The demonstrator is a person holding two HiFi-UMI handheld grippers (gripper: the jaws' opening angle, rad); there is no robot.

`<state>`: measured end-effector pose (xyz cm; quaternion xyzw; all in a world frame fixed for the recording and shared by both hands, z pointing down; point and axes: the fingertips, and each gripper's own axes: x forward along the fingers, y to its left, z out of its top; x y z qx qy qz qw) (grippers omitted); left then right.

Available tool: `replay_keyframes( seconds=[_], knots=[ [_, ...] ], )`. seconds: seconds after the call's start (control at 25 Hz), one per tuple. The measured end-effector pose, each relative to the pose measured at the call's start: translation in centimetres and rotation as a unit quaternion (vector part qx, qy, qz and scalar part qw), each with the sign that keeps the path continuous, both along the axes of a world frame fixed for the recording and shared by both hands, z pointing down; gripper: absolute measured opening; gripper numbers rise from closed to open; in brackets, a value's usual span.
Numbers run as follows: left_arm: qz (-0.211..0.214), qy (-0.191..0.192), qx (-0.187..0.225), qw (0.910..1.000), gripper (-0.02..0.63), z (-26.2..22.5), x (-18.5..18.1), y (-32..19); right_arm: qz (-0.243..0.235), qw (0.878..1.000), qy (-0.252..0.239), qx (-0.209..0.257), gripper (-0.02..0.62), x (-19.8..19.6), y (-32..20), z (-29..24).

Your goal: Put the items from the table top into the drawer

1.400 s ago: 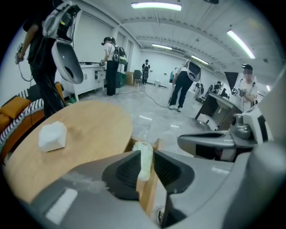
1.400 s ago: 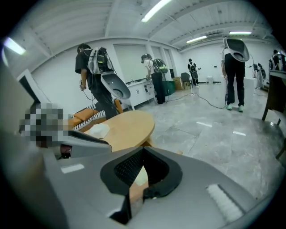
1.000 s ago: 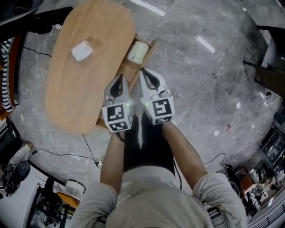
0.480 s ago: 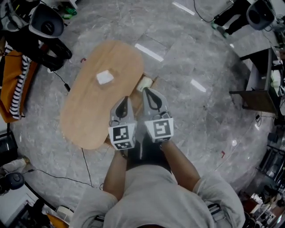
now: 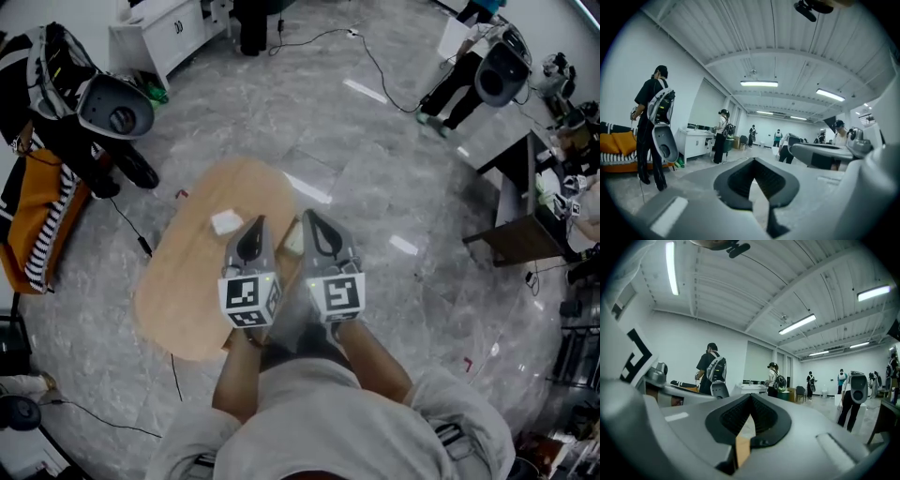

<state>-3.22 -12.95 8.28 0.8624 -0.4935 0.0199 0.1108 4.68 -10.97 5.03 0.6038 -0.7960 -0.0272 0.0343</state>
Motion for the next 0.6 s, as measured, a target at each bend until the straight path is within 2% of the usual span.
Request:
replay_keyframes(
  seconds=[0.12,0.44,0.6],
  knots=[
    [0.026,-0.009,0.021,0.9994,0.02,-2.0,1.0,0.4,0.008,1.0,0.006,0.009,0.006,0.1,0.3,-2.0],
    [0.065,-0.001,0.063,0.9958,0.02,-5.5,1.9,1.6,0.031,0.998,0.024,0.042,0.006,0.2,1.8,-5.4],
    [0.079,0.004,0.076,0.994,0.02,-6.6,2.0,2.8,0.033,0.996,0.021,0.079,0.006,-0.2,2.7,-6.5]
  ],
)
